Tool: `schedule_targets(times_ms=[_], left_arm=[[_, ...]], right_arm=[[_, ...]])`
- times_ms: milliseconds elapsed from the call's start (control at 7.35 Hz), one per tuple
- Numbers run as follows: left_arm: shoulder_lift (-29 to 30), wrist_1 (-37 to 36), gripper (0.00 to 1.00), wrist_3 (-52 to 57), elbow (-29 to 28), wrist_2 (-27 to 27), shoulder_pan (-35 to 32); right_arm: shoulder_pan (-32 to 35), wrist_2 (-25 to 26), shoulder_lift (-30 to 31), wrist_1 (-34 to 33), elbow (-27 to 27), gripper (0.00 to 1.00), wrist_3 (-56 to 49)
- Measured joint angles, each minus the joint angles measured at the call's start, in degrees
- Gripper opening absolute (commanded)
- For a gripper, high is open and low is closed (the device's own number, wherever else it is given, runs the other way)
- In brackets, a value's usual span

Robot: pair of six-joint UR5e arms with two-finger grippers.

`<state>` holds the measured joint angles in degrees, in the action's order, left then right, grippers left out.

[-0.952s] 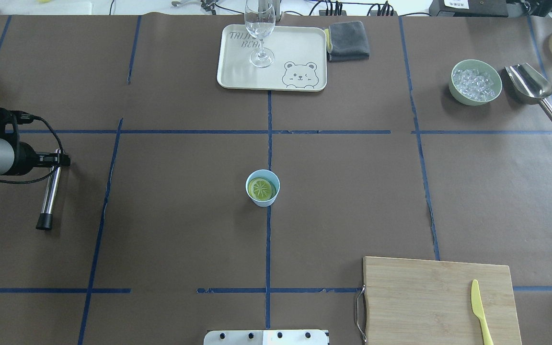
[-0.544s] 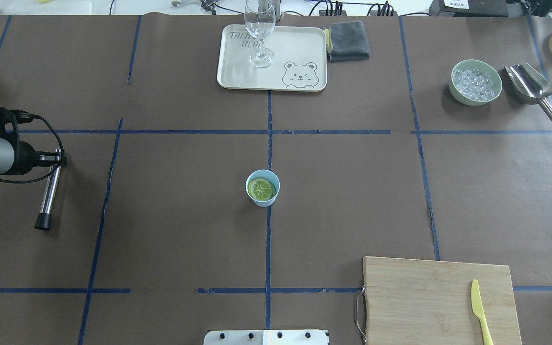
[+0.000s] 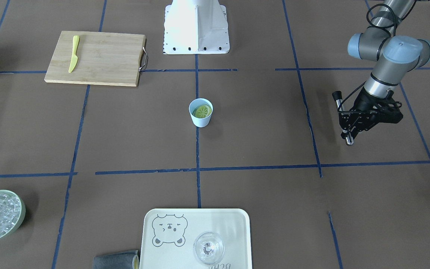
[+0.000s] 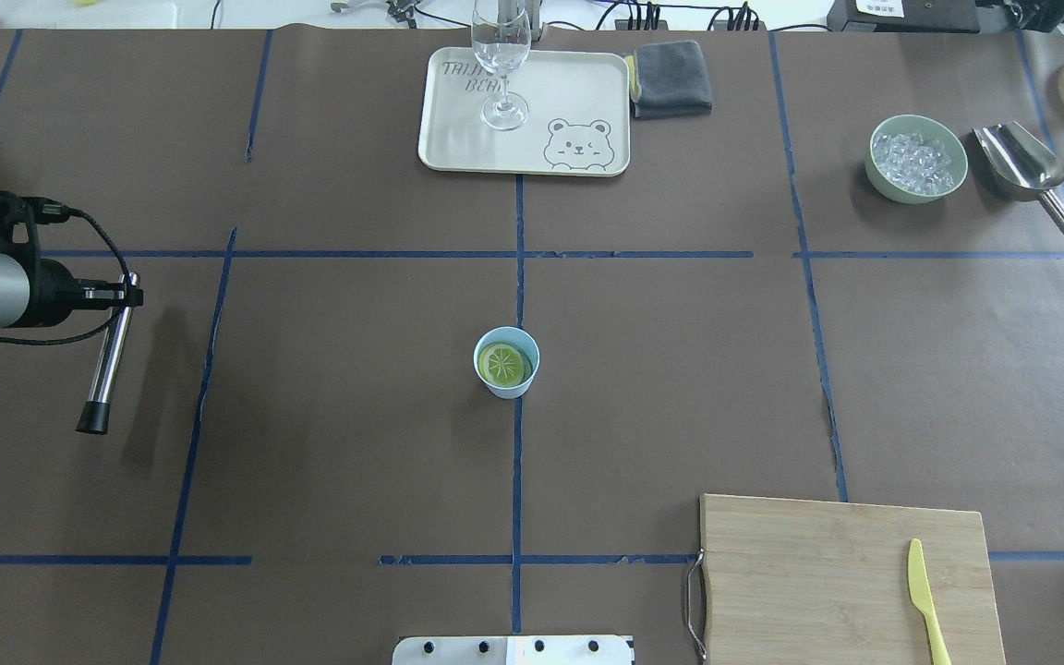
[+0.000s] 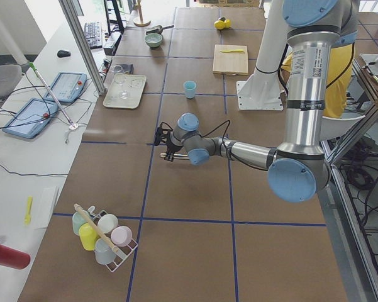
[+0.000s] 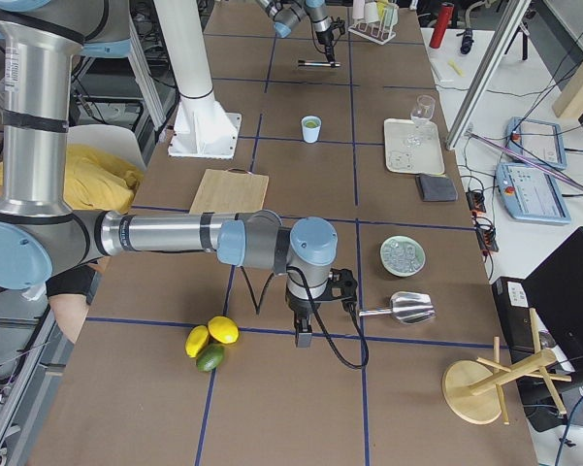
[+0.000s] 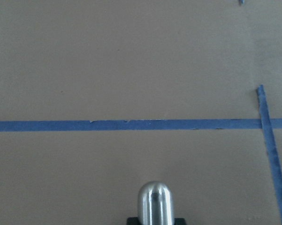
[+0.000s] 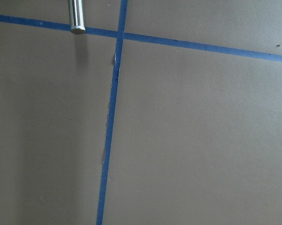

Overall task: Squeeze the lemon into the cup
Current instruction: 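Lift the muddler and carry it with the left gripper above the cup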

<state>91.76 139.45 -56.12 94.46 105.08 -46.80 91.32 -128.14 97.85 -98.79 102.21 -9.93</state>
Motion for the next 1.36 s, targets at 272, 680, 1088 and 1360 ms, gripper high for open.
schedule_targets(times_ms=[272,680,1088,1360], left_arm=[[6.06,1.05,0.0,10.33,1.67,-6.17,-0.64],[18.18,10.69,0.0,14.98,1.55,-12.23,-0.42],[25.76,33.3,0.0,14.65,-1.34,-12.55,2.49],[31.21,46.22,0.0,15.43,-5.36,-12.57,5.15]], right_arm=[[0.0,0.06,-0.18,0.04,0.03,1.0,0.0],[0.0,0.17,-0.21,0.02,-0.05,1.0,0.0],[0.62,0.26,-0.04,0.04,-0.07,1.0,0.04],[1.3,0.19,0.04,0.02,-0.06,1.0,0.01]])
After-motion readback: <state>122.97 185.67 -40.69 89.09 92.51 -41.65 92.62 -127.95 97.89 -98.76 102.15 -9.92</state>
